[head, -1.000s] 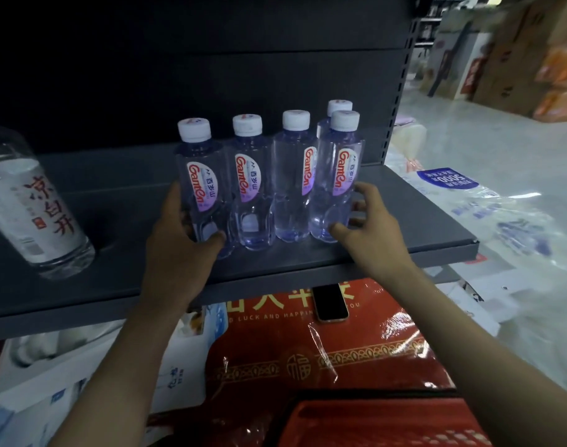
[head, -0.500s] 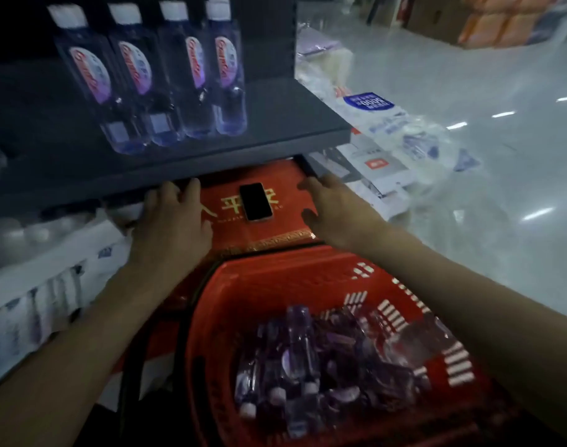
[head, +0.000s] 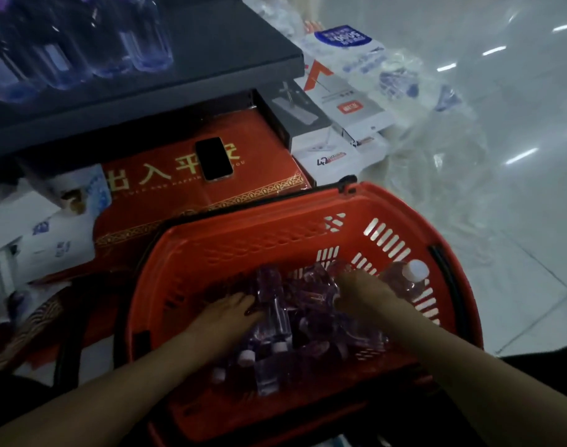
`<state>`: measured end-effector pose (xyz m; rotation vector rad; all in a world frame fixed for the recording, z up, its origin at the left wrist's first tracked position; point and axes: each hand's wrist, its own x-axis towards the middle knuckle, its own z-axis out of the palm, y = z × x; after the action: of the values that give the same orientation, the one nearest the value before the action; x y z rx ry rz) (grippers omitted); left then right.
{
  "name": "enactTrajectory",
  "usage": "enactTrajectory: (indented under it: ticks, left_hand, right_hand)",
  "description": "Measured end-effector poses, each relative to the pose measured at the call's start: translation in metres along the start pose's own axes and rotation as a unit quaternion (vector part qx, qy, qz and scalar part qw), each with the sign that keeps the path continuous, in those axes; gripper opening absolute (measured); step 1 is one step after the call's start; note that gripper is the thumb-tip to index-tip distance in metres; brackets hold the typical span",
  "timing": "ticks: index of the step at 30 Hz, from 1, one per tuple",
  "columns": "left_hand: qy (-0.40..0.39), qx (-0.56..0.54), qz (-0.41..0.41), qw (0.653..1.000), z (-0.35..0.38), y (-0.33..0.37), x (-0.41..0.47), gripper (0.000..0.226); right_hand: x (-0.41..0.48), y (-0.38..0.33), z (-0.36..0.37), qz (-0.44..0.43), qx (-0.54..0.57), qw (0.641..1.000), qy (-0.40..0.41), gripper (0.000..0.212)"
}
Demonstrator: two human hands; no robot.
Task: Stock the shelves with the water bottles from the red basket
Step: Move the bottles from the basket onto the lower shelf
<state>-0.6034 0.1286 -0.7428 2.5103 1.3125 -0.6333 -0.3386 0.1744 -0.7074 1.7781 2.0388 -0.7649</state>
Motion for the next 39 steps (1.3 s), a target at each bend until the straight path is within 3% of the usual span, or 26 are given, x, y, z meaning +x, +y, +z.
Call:
enactTrajectory:
  ticks: [2,5,10,18,20,22,24,26,27,30,32,35,37,38,39]
  left_hand:
    - [0.003,0.01,0.049,0.999,-0.002,0.008,0.023,0.064]
    - [-0.048,0.02,0.051,0.997,-0.005,0.018,0.054,0.074]
    - [-0.021,0.062,0.04,0.997,0.008,0.029,0.076,0.059]
    - [-0.058,0.043,0.018,0.997,-0.008,0.025,0.079,0.067]
    - [-0.033,-0.016,0.002,0.999,-0.007,0.021,0.074,0.076]
    - [0.052,-0.078,-0.01,0.996,0.0,0.019,0.068,0.07]
    - [0.195,-0.192,-0.017,0.962,0.007,0.017,0.062,0.049]
    - [0.244,-0.365,-0.048,0.897,0.004,0.019,0.056,0.037]
    - [0.233,-0.462,-0.068,0.853,0.001,0.019,0.052,0.037]
    - [0.149,-0.712,-0.138,0.672,0.003,0.018,0.043,0.052]
    - [0.106,-0.767,-0.182,0.606,0.007,0.018,0.04,0.045]
    - [0.063,-0.788,-0.194,0.581,0.004,0.021,0.041,0.033]
    - [0.031,-0.772,-0.194,0.604,0.005,0.022,0.044,0.048]
    - [0.014,-0.767,-0.19,0.613,0.006,0.022,0.045,0.055]
    - [0.005,-0.77,-0.187,0.61,0.008,0.023,0.046,0.062]
  right_hand:
    - [0.018,0.0,0.023,0.0,0.06,0.998,-0.019,0.036]
    - [0.037,0.005,0.041,0.03,0.142,0.989,-0.001,0.041]
    - [0.061,0.015,0.066,0.072,0.112,0.991,-0.015,0.042]
    - [0.058,0.017,0.056,-0.025,0.109,0.994,-0.02,0.041]
    - [0.055,0.012,0.042,-0.067,0.112,0.991,0.004,0.034]
    - [0.047,0.006,0.023,-0.12,0.107,0.986,0.04,0.036]
    - [0.033,-0.001,0.003,-0.154,0.15,0.973,0.086,0.045]
    - [0.022,-0.001,-0.016,-0.154,0.204,0.959,0.125,0.05]
    - [0.018,0.0,-0.022,-0.14,0.233,0.954,0.123,0.049]
    - [0.016,0.005,-0.027,-0.126,0.296,0.944,0.068,0.052]
    - [0.013,-0.002,-0.018,-0.154,0.313,0.937,0.016,0.056]
    - [0.014,-0.011,0.002,-0.163,0.4,0.902,-0.03,0.045]
    - [0.024,-0.006,0.02,-0.142,0.469,0.868,-0.079,0.038]
    - [0.029,-0.003,0.03,-0.125,0.492,0.855,-0.105,0.044]
    - [0.034,0.0,0.039,-0.106,0.496,0.852,-0.126,0.064]
